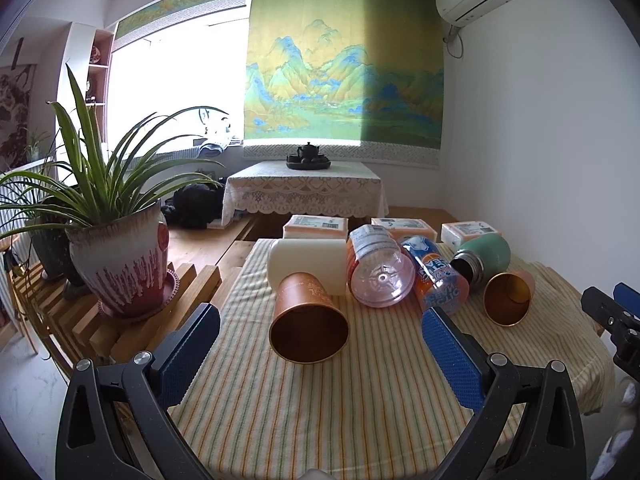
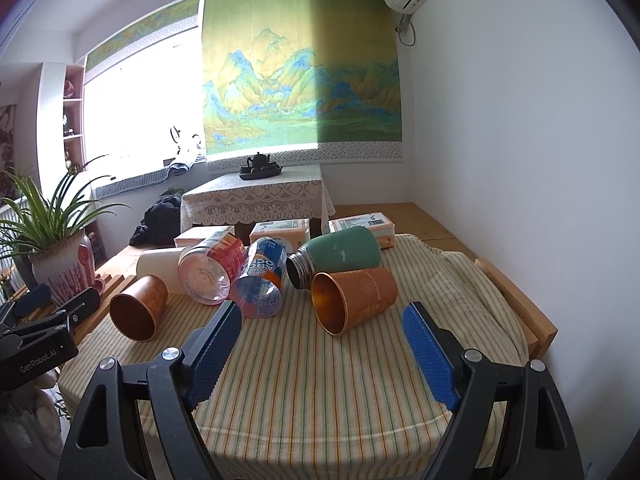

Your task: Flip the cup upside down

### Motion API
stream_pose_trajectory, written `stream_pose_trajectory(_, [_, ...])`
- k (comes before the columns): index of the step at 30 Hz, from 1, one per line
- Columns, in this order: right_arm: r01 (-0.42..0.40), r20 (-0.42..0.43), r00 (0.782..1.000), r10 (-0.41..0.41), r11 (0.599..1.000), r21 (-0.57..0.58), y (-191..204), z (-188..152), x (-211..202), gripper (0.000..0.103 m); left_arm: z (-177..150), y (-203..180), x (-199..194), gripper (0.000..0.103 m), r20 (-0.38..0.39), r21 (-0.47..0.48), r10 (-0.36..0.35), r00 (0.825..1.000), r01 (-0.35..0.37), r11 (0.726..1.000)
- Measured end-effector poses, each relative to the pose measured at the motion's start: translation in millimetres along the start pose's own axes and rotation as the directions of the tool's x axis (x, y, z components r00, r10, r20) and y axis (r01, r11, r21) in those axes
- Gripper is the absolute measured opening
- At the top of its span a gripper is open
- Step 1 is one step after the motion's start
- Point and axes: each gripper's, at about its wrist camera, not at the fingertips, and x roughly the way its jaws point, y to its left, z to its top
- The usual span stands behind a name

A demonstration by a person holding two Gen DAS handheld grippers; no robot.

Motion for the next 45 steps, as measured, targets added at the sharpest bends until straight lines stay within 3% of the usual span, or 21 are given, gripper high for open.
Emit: stream_pose_trajectory(45, [0.0, -0.025, 1.0, 0.0, 1.0, -0.014, 2.5, -3.1, 5.0, 0.08, -0.6, 3.6, 0.5, 0.102, -0.009, -0.017, -0.005, 1.0, 0.005, 1.0])
